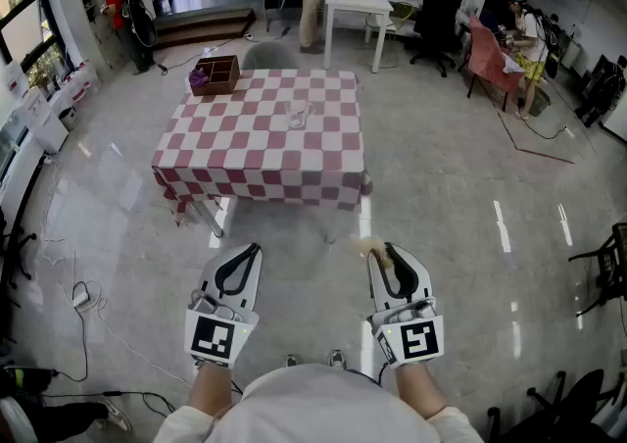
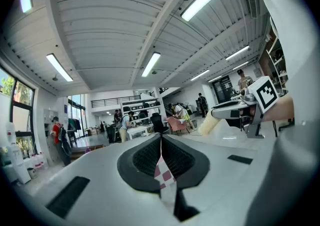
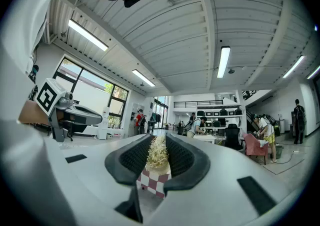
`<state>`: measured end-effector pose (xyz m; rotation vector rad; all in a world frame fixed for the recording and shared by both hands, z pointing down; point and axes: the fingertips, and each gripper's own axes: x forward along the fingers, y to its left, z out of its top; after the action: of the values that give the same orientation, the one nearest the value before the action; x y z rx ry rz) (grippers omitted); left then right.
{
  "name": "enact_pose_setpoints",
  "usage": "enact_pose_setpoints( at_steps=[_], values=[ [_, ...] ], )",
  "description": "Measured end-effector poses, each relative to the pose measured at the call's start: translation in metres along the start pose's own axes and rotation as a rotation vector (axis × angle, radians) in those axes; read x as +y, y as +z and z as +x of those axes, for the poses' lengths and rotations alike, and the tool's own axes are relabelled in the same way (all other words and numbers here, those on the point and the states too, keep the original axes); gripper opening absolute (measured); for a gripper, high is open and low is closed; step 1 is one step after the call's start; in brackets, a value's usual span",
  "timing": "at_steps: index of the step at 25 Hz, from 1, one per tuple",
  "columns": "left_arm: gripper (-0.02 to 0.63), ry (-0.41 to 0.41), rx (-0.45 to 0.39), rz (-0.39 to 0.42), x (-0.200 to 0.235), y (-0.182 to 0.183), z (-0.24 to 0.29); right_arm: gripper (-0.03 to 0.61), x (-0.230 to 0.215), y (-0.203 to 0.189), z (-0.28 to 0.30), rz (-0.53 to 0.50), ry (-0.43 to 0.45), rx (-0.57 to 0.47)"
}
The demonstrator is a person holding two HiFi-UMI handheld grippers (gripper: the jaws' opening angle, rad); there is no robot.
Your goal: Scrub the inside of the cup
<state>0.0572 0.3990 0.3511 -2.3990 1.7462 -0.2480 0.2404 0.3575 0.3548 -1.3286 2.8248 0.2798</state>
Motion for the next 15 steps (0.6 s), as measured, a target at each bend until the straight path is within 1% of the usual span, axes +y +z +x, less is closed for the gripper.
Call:
enact_pose_setpoints(
  at_steps=[4, 7, 9, 15],
  values=[
    [0.032, -0.022, -0.003, 0.025, 0.005, -0.007, -0.003, 0.106, 0.009, 0.001, 0.004, -0.003, -0.005, -0.012],
    [0.032, -0.039, -0.004, 0.014, 0.007, -0.012, -0.008, 0.106, 0.017, 0.004, 0.002, 0.024, -0.008, -0.032],
    [0.032, -0.055, -0.004, 0.008, 0.008, -0.016, -0.012, 0.106, 0.02, 0.005, 0.0, 0.029, -0.023, -0.032],
    [0.032, -0.11, 0.002, 0.025, 0.017, -0.032, -0.025, 0.106, 0.037, -0.001, -0.003, 0.039, -0.072, -0.017]
  ],
)
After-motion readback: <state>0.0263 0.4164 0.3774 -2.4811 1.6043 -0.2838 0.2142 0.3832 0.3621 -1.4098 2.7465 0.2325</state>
